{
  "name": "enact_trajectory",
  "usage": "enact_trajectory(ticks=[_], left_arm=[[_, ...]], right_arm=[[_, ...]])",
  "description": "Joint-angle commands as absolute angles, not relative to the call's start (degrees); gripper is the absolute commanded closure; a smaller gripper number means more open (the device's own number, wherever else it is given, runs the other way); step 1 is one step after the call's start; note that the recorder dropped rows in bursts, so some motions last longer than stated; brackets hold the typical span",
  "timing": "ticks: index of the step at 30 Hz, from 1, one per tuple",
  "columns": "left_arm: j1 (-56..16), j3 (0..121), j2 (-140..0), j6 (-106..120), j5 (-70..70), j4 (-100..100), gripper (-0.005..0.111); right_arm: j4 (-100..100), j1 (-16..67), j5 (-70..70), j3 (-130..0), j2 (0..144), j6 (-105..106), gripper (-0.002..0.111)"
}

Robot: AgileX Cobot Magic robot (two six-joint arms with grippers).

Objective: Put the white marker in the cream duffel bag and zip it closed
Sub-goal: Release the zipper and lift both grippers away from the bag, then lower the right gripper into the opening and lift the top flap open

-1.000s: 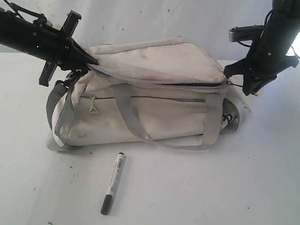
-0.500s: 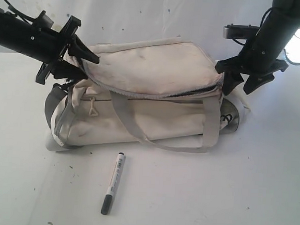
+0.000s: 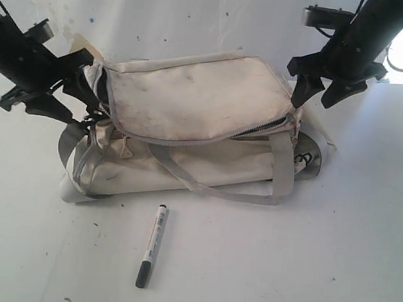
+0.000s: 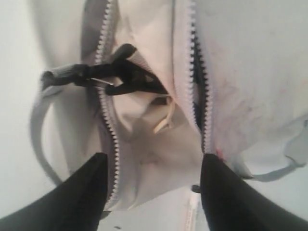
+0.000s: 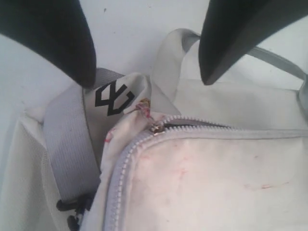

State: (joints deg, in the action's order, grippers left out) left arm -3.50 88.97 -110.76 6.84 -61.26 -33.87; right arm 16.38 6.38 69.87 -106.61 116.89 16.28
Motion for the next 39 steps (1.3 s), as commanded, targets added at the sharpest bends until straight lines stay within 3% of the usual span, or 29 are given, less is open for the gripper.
enact_trajectory(ticks=[1,25,39], left_arm=[[-3.4,87.8,-106.0,5.1,-60.1,-26.6,0.047],[-3.4,53.3,-82.3,4.2,-44.6,-13.9,0.047],[-3.4,47.5,-80.9,6.2,-39.2,-14.3,0.048]], right_arm=[[18.7,8.2,70.0,-106.6,116.0,19.5,0.05],[18.4,24.6,63.5,-106.6,116.0,26.7,0.051],[15.8,34.2,56.8,-106.6,116.4,25.0,0.053]])
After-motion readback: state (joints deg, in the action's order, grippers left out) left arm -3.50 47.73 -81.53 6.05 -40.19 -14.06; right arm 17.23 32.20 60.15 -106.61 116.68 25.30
